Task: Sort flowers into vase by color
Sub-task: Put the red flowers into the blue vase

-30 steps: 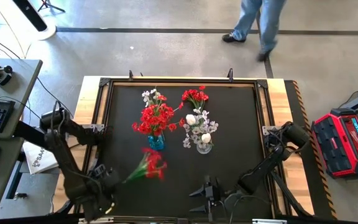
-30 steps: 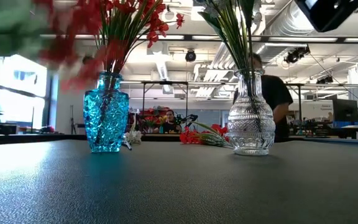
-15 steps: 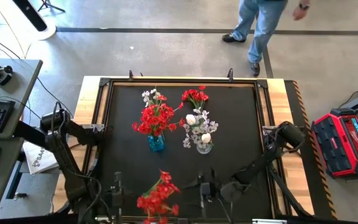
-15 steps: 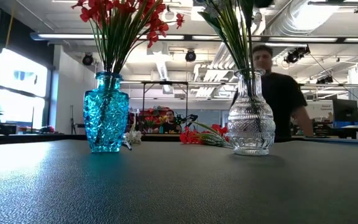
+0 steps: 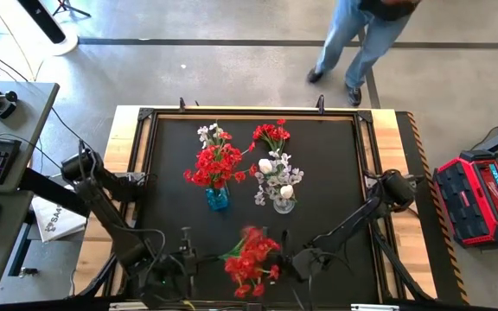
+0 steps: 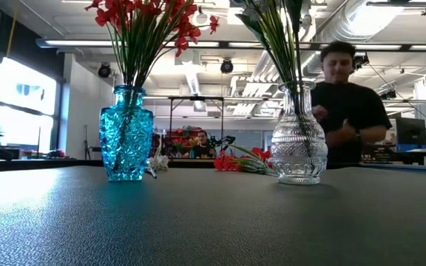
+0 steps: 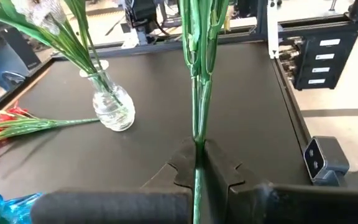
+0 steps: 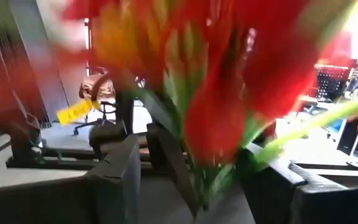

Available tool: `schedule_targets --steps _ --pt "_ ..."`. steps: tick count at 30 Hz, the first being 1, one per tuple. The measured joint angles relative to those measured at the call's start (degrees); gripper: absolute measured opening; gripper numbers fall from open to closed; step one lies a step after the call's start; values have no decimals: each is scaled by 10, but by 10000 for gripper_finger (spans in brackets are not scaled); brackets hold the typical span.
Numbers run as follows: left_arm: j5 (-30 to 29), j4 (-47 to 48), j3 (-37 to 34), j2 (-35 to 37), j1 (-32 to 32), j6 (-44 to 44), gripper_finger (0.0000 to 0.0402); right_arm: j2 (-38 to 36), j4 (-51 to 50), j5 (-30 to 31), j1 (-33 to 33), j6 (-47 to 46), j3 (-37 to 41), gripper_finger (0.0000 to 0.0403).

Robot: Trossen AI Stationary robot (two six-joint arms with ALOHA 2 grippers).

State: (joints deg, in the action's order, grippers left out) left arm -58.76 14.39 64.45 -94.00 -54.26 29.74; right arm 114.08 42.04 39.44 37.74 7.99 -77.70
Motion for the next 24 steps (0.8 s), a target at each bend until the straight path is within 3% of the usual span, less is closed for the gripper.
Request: schedule_targets --steps 11,20,24 --pt "43 -5 0 0 19 -1 8 0 -48 5 0 -5 -26 11" --pt "69 -58 0 2 48 -98 126 0 -110 11 -4 -67 -26 4" --pt "69 -80 0 2 63 -130 155 0 -110 12 -4 -66 -26 2"
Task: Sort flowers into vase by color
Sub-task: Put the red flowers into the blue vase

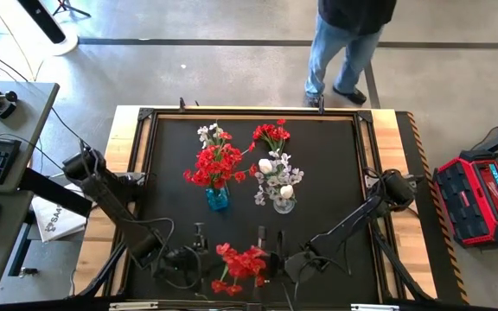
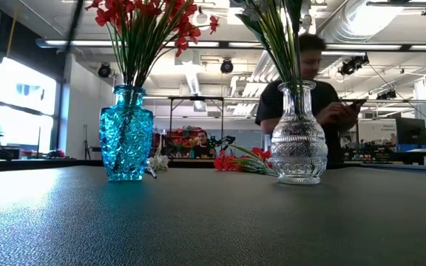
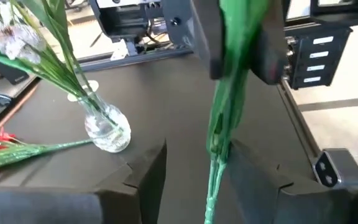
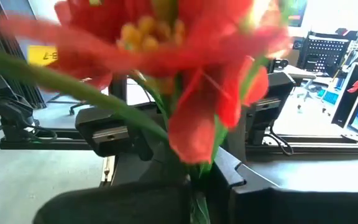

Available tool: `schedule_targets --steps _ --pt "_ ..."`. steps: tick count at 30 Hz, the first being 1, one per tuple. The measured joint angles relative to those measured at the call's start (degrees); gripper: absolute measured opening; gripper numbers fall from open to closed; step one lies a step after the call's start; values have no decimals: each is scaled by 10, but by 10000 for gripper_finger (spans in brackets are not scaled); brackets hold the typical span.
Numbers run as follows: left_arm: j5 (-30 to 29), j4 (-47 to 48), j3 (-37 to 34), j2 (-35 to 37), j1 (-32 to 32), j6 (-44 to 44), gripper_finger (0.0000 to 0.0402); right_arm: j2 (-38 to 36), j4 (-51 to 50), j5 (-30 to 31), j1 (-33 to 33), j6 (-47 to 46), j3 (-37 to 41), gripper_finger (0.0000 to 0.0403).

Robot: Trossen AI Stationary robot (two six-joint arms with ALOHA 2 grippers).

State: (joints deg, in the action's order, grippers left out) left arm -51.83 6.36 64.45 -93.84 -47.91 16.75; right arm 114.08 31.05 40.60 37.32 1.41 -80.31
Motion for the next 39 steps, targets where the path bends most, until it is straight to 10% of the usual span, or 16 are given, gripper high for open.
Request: schedule_targets --steps 20,33,39 --pt "92 -63 1 0 24 -80 121 0 -1 -1 0 1 0 0" --pt "140 -69 1 0 25 -89 11 0 0 -6 1 6 0 0" --pt "117 -70 1 0 -2 -61 4 -8 -17 -5 8 -5 0 52"
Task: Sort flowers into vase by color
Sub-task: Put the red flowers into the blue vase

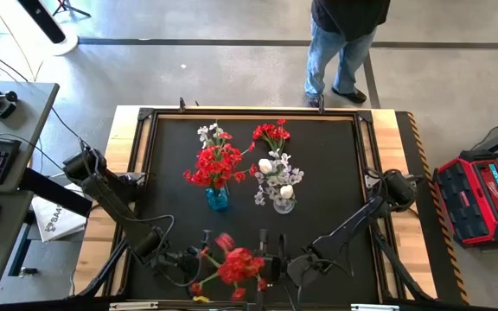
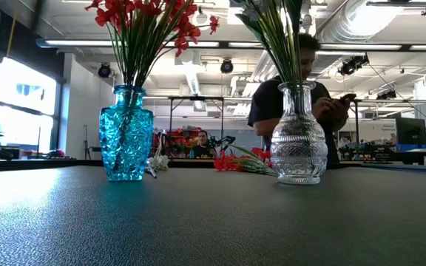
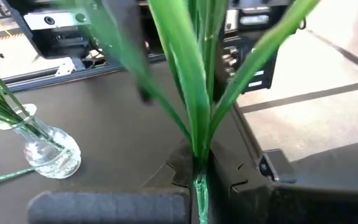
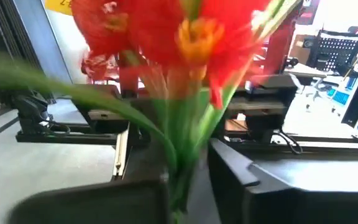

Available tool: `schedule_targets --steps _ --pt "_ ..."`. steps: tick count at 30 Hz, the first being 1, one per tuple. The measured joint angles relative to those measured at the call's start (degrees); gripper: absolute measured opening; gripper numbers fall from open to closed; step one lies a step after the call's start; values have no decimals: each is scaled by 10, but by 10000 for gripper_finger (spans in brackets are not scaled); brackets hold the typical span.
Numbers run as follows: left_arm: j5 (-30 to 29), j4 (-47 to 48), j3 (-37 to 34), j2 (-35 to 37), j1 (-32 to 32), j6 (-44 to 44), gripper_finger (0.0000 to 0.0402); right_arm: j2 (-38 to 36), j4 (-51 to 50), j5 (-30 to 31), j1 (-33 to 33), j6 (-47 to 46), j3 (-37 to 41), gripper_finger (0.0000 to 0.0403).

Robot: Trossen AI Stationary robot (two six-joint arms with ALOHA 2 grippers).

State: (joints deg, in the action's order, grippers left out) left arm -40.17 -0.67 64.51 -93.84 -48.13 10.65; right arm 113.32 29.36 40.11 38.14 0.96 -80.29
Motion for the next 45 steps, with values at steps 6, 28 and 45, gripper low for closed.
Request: schedule_targets --steps 6,28,45 --pt "-32 44 0 0 -33 73 2 -33 -53 29 28 -25 0 160" --pt "-392 313 0 155 -76 106 1 -8 -223 177 115 -232 0 188" --pt "-84 248 0 166 55 -114 0 -8 -200 183 113 -202 0 183"
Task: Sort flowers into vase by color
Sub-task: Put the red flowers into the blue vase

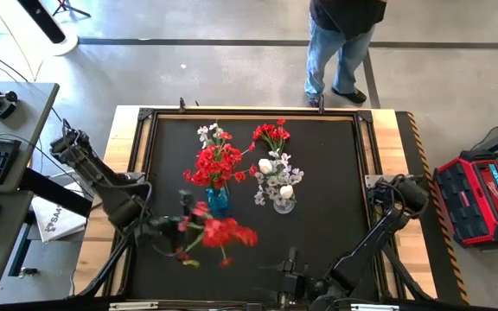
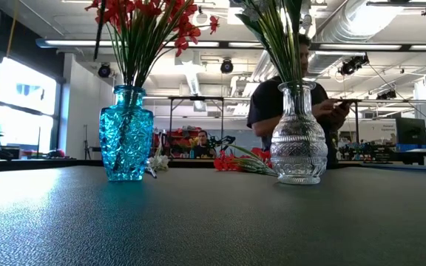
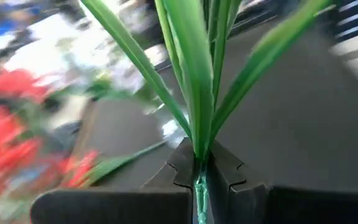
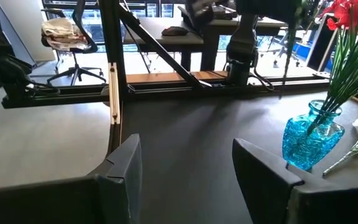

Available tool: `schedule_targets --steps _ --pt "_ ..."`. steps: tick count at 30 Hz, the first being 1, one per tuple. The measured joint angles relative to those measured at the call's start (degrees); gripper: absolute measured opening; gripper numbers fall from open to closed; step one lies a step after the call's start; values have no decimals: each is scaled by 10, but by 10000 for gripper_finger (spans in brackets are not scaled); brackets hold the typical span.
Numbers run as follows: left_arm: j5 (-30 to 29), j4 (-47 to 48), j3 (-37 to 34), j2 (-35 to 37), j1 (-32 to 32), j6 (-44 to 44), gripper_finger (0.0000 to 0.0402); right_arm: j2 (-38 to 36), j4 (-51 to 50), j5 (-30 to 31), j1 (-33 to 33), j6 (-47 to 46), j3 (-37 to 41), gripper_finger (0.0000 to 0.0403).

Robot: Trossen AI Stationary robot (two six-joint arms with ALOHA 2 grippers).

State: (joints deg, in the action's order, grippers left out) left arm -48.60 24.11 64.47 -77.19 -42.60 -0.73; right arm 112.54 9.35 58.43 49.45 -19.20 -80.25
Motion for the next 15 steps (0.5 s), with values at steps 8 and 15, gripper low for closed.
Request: schedule_targets --steps 8,15 --pt "68 -109 -41 76 74 -87 0 0 6 -1 3 -3 0 183" --pt "48 -366 -254 199 126 -122 0 0 11 -1 9 2 0 183"
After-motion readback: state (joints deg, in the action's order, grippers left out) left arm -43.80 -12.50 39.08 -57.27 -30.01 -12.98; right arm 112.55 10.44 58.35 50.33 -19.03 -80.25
